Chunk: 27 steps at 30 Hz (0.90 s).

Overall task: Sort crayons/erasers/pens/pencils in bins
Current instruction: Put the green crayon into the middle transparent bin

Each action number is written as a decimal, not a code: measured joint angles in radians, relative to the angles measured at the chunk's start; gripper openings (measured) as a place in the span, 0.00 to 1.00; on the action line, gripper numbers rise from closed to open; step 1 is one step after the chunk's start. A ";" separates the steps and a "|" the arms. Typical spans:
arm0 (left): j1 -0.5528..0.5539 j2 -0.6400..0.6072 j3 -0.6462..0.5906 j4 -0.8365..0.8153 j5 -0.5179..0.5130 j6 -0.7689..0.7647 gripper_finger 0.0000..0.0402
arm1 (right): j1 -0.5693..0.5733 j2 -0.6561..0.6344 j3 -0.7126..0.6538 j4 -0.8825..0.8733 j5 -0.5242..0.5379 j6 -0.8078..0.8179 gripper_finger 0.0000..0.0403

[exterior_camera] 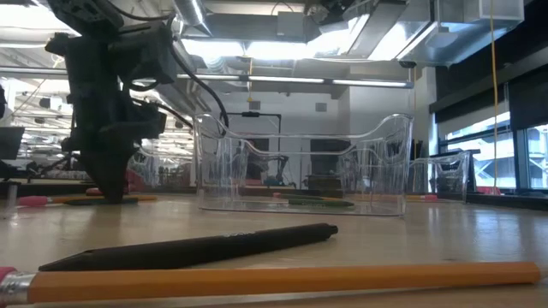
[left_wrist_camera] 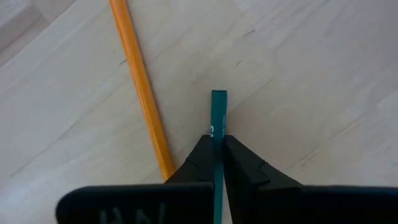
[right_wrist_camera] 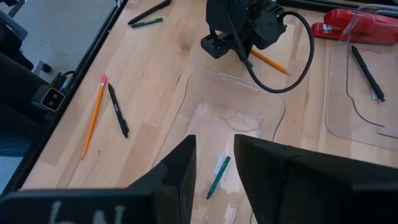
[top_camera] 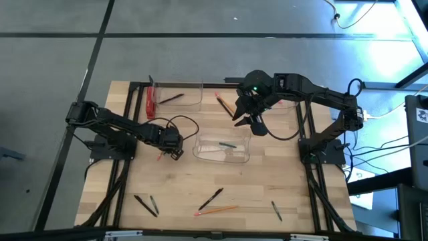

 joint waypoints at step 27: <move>0.001 -0.143 0.468 -0.253 -0.063 0.358 0.00 | 0.000 0.000 0.000 -0.009 0.000 0.000 0.28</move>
